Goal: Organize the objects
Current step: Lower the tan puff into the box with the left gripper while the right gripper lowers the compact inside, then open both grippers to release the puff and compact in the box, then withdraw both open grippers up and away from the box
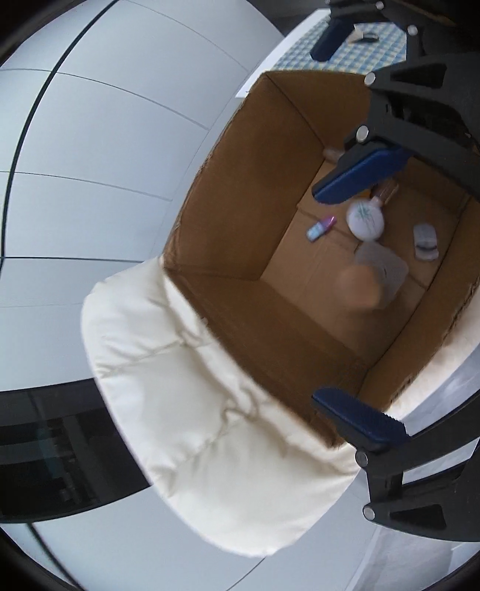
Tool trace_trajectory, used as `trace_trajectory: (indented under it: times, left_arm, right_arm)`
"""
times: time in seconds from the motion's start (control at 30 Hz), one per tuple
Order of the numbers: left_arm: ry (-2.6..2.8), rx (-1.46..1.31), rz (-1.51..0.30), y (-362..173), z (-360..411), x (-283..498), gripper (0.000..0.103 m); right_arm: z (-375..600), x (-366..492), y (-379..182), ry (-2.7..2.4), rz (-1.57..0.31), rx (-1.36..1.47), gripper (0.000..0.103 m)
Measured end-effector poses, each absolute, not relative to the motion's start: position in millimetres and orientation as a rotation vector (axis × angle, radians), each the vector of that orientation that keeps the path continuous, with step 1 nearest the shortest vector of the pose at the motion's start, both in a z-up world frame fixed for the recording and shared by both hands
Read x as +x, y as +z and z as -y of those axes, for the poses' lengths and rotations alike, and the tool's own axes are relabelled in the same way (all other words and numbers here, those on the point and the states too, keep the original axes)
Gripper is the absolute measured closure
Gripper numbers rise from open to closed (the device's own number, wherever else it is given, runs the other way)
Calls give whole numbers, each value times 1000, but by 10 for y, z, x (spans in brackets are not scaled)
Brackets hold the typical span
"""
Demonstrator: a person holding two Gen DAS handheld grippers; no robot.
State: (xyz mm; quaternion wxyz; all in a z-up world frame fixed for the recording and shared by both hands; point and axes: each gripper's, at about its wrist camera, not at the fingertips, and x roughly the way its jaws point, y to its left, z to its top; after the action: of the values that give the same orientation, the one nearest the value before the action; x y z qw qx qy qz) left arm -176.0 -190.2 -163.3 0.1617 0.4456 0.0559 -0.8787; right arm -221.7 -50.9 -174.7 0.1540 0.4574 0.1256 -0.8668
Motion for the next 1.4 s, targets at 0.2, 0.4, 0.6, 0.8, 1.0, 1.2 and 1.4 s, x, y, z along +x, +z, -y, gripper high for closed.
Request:
trace_trajectory:
  times: [0.2, 0.4, 0.6, 0.8, 1.0, 1.2, 1.4]
  left_arm:
    - [-2507, 1276, -142, -1584, 1888, -1710, 3]
    - [-2511, 1278, -171, -1558, 1923, -1687, 3]
    - [-2508, 1269, -182, -1520, 1937, -1654, 3]
    - [-2512, 1275, -186, -1502, 1949, -1628, 3]
    - [-2516, 1261, -141, -1461, 1910, -1568, 3]
    - [-2510, 1242, -122, -1400, 1905, -1475, 3]
    - [-2502, 1223, -133, -1306, 1925, -1353, 3]
  right_arm:
    - [549, -2185, -1695, -2465, -340, 1295, 0]
    - [575, -2094, -1655, -2455, -372, 1274, 0]
    - [571, -2094, -1638, -2448, -365, 1273, 0]
    - [547, -2067, -1618, -2445, -346, 1271, 0]
    - [548, -2043, -1603, -2440, -343, 1273, 0]
    - [553, -1992, -1523, -2442, -338, 1256, 0]
    - [556, -1912, -1434, -2444, -331, 1242, 0]
